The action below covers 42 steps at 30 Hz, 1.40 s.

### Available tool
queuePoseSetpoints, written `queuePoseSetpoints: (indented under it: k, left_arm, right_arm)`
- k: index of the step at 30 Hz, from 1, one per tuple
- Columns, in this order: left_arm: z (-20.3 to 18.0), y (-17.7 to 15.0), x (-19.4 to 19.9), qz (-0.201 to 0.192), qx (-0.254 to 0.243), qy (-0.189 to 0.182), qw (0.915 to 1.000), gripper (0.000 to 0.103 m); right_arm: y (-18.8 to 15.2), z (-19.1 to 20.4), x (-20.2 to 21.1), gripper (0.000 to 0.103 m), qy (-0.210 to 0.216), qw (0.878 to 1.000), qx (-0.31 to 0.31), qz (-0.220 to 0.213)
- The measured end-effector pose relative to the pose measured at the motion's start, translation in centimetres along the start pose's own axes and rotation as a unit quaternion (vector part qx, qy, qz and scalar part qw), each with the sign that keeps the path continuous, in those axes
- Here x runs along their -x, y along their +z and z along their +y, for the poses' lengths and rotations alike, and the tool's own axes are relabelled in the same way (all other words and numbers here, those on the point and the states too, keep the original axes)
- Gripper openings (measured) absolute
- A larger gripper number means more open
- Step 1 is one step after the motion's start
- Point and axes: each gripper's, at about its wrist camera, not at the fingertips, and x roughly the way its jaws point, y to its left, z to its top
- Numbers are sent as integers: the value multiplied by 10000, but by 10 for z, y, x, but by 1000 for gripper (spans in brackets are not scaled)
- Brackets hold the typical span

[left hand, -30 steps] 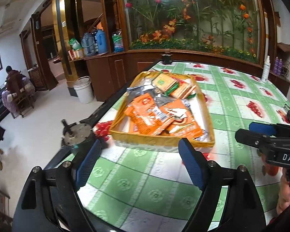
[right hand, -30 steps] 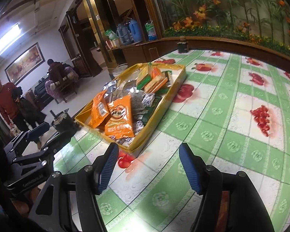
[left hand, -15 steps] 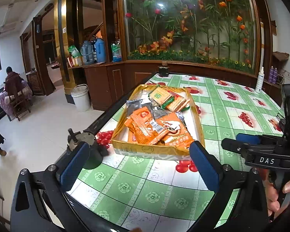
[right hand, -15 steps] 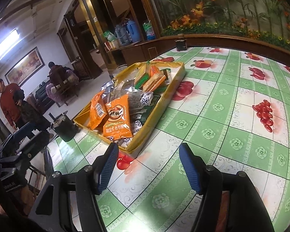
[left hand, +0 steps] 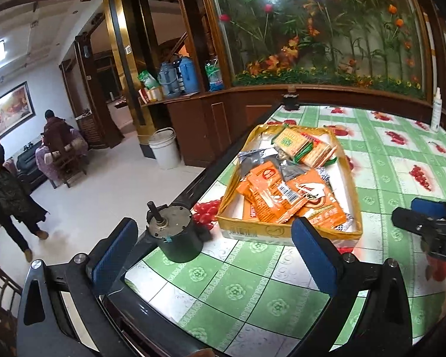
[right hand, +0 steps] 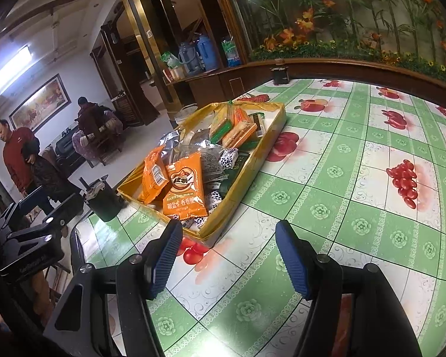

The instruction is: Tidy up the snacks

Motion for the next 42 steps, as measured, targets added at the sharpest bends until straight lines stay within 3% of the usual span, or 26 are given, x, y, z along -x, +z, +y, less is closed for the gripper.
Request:
queuePoseSetpoints:
  k: [10, 42]
  left_arm:
    - [-6, -7, -8, 271, 42, -103, 9996, 103]
    - [-12, -12, -6, 379, 7, -194, 9991, 103]
  right_arm:
    - [-1, 3, 2, 70, -23, 10000, 88, -14]
    - [-3, 6, 0, 71, -59, 9999, 147, 0]
